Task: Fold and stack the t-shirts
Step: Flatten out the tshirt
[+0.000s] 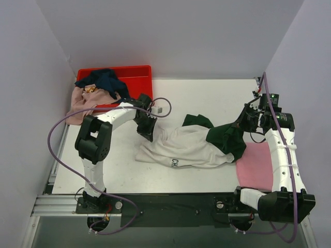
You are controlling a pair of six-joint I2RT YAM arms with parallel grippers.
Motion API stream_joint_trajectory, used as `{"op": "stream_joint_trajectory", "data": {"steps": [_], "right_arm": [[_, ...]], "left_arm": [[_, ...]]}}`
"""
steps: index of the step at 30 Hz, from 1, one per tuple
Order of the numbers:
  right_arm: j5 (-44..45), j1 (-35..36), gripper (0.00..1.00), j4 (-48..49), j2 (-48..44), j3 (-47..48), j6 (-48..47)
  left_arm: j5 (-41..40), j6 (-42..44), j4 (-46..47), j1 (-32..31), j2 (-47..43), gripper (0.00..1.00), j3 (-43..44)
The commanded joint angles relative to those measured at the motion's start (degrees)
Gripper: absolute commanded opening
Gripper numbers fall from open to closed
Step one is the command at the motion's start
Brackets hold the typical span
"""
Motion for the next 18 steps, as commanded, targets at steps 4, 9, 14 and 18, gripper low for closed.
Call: {"op": "stream_joint_trajectory", "data": {"steps": [4, 9, 14, 18], "right_arm": [[1.0, 0.0, 0.0, -2.4, -1.2, 3.1, -0.5], [1.2, -1.2, 0.0, -4.2, -0.8, 9.6, -1.2], [-2.5, -8.0, 0.0, -4.6, 1.5, 22.7, 1.6], [-3.7, -10.6, 0.0, -4.6, 4.2, 38.8, 4.0]], "left_arm": [[2.4, 4.3, -0.6, 0.7, -9.1, 0.0, 6.8], [-2.5, 8.9, -2.1, 2.0, -15.4, 0.0, 12.0], [-5.8, 9.8, -4.5, 7.6, -18.3, 0.0, 28.8], [-9.9, 11.2, -8.0, 11.1, -17.7, 0.0, 47.0]]}}
